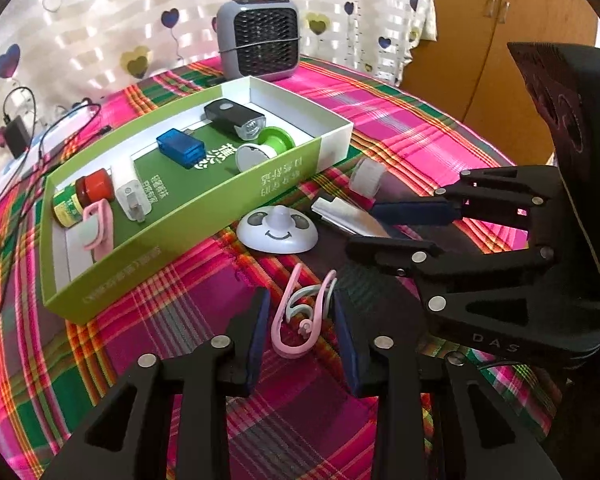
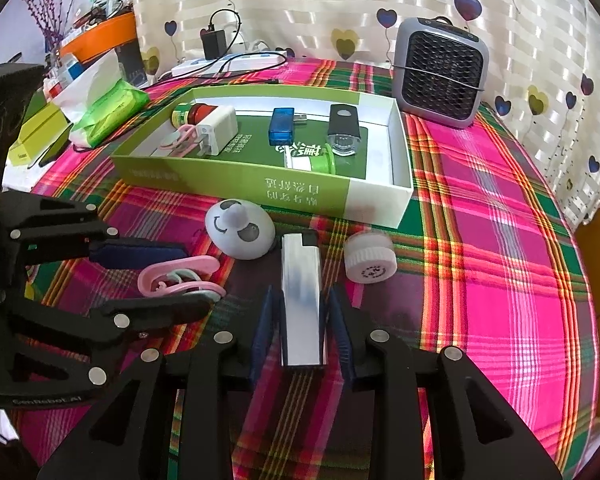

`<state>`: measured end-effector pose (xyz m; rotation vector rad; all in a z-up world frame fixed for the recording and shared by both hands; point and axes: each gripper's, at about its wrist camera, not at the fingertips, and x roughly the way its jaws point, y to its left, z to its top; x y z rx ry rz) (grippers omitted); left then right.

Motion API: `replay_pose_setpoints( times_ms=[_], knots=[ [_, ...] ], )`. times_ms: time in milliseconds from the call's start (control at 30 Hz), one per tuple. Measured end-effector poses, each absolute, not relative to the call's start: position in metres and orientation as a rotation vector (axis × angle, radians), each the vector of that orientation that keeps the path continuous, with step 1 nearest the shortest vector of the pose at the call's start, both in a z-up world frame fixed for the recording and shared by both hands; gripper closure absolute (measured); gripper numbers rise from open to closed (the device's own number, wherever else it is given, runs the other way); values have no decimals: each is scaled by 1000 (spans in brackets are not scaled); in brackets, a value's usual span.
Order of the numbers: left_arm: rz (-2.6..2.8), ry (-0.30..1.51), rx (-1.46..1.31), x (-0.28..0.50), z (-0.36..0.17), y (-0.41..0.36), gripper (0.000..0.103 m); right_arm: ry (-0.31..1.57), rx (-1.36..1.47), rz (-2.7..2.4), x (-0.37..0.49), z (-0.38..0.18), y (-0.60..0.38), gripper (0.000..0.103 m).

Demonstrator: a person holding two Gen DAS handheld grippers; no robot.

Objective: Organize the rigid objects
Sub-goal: 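Carry the pink hook piece and silver stick toward the green box with both tools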

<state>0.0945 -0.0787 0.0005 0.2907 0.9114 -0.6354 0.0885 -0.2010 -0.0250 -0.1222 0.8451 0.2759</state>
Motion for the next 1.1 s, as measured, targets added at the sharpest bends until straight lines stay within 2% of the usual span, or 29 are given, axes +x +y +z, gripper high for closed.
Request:
replay_pose_setpoints(
  times_ms=[167,233,1100],
  knots=[
    [-620,911,273,95,0,-75,81,844,-124,275,89,-25,-201,73],
    [-614,904,281,93,0,-75,81,843,-125,277,88,-25,-201,79],
    [-601,895,284,91,0,-77,81,841,-128,276,88,-25,-200,79]
  ],
)
